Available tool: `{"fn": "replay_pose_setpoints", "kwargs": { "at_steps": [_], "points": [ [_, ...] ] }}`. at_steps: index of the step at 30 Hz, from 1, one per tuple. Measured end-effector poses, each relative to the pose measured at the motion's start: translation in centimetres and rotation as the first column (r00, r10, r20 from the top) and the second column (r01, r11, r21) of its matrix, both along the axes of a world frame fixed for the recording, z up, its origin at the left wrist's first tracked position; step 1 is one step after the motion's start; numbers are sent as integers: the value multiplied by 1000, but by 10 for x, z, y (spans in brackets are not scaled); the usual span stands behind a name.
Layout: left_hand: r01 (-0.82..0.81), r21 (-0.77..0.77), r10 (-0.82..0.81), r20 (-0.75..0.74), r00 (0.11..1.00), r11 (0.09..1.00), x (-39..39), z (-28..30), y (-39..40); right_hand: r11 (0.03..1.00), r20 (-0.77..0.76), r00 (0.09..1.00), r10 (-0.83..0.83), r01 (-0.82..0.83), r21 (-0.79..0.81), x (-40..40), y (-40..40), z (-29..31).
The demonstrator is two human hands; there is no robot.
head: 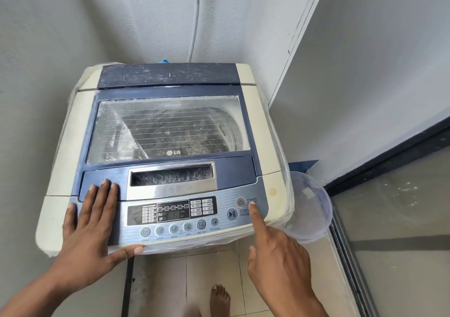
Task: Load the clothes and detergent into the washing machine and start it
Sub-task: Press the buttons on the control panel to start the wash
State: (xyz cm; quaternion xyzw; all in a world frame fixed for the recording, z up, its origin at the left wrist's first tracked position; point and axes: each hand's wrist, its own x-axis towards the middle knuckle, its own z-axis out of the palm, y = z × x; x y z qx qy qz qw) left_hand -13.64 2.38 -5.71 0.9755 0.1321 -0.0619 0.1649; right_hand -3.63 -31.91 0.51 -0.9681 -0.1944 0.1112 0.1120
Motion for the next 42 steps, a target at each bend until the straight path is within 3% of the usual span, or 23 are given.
{"fn": "replay_pose_setpoints", "kwargs": {
  "at_steps": [7,22,29,42],
  "points": [
    [-3,8,3,2,1000,1000,0,-3,2,993,-174,984,-48,27,-118,4,15,15],
    [9,20,-9,19,1000,1000,0,-3,1,968,-91,996,-4,-19,-248,17,28,3],
    [1,2,-1,-2,1000,1000,0,-2,3,971,-116,993,19,-45,-233,35,36,14],
    [7,1,-7,-31,999,1000,-1,2,1,986,-136,991,-2,-21,-164,-9,44,14]
  ]
}}
